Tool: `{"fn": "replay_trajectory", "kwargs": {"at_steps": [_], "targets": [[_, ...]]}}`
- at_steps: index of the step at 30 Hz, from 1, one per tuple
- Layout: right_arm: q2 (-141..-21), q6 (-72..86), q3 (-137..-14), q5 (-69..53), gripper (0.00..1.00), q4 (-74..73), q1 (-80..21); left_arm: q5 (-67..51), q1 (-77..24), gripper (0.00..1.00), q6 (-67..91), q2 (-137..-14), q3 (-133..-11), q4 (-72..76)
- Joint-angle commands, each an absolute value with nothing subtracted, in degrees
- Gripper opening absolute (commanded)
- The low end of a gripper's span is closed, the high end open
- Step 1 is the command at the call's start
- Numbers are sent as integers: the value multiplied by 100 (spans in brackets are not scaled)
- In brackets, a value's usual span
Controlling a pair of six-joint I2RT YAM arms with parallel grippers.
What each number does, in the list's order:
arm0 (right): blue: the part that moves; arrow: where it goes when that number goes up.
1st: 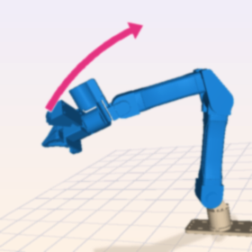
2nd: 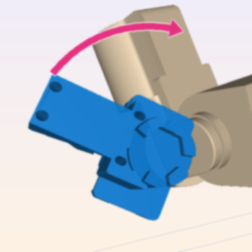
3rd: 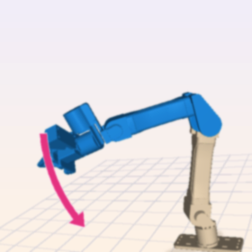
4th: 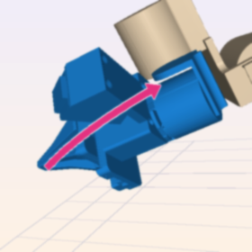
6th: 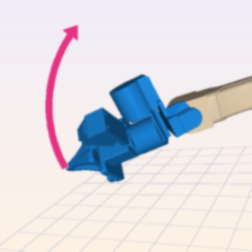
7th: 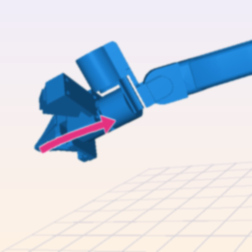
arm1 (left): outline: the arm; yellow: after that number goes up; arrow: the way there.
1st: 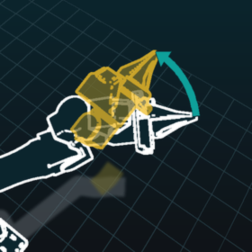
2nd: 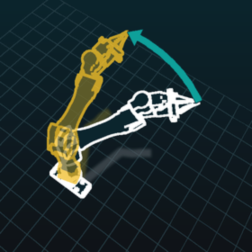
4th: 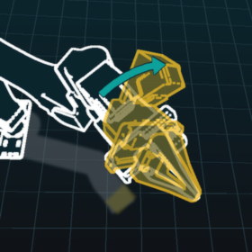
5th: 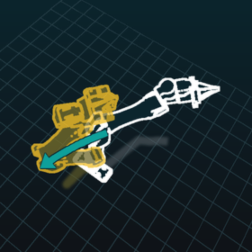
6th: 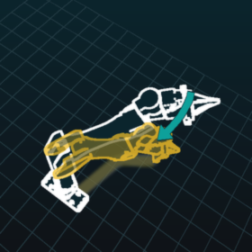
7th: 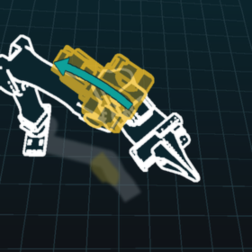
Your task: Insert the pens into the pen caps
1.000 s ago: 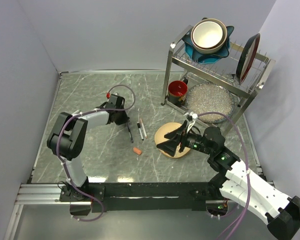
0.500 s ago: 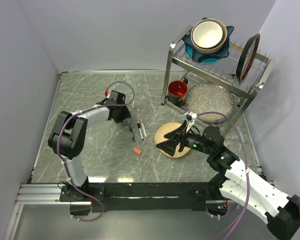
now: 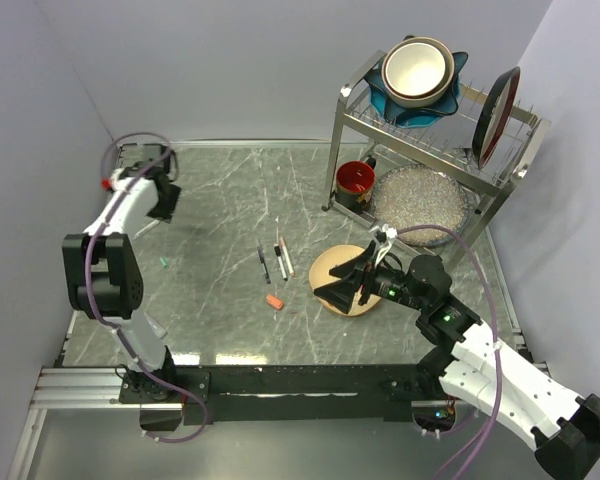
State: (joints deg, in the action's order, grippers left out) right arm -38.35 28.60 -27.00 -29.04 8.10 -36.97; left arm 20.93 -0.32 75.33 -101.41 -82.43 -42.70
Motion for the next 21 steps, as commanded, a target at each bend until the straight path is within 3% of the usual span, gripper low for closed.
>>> {"fn": "replay_trajectory", "kwargs": {"at_steps": [1, 21], "targets": [[-3665, 2734, -2646, -2716, 100, 1020, -3691, 1969, 692, 51, 8244, -10704, -9077, -5536], [-3560, 2505, -2725, -2417, 100, 861, -3700, 2557, 1283, 46, 9316, -11715, -9861, -5669]]}}
